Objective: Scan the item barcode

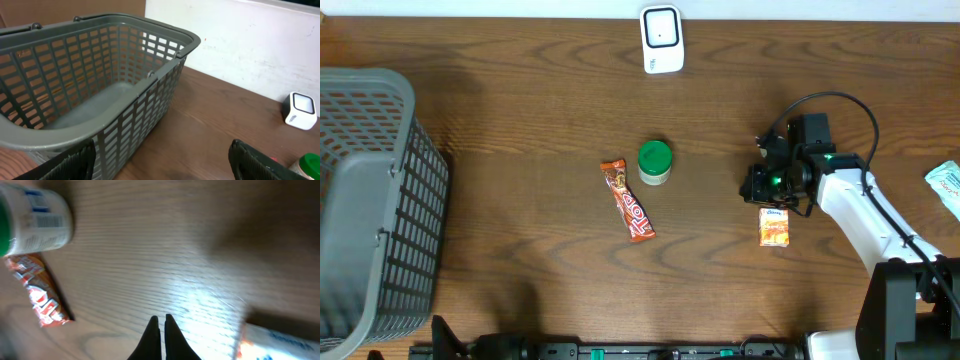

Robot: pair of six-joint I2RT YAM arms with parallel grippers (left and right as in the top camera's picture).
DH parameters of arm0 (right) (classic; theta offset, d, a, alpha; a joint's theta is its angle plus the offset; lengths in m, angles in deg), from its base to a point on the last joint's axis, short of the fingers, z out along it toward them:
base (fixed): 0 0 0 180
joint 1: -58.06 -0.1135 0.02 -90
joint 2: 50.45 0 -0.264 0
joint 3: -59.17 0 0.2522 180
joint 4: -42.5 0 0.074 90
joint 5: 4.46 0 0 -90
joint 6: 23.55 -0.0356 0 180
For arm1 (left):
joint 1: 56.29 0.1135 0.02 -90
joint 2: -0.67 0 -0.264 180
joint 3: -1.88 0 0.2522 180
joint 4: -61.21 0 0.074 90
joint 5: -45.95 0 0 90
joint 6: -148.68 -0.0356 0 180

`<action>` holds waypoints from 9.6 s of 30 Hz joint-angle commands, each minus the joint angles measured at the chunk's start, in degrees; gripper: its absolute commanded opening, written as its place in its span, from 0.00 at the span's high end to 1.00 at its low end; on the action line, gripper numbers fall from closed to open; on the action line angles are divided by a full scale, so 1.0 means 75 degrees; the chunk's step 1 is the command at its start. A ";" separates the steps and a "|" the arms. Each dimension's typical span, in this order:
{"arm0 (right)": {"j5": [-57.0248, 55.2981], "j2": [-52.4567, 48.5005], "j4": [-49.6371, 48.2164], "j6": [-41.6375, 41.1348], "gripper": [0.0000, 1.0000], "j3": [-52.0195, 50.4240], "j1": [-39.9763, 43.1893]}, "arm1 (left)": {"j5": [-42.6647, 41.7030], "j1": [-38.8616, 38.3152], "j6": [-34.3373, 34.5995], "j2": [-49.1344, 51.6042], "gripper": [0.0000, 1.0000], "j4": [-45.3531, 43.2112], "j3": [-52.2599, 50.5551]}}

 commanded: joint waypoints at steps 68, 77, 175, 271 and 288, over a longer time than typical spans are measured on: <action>0.3177 0.1562 -0.2938 -0.3649 0.99 -0.1145 -0.0425 | -0.0099 -0.0032 0.0012 -0.0009 0.15 -0.0009 -0.0009; 0.0286 0.1279 -0.0723 -0.3756 0.99 -0.1183 -0.2081 | -0.0102 -0.0032 0.0012 -0.0009 0.15 -0.0009 -0.0009; -0.2317 -0.2317 0.3264 -0.1212 0.46 0.2987 -0.2349 | -0.0102 -0.0032 0.0012 -0.0009 0.15 -0.0003 -0.0009; -0.4115 -0.6892 -0.6601 -0.0093 0.49 0.7880 -0.2218 | -0.0102 -0.0032 0.0012 -0.0009 0.15 -0.0012 -0.0009; -0.5718 -0.4488 -0.0836 -0.0548 0.64 0.8125 -0.1381 | -0.0102 -0.0032 0.0012 -0.0009 0.15 -0.0009 -0.0009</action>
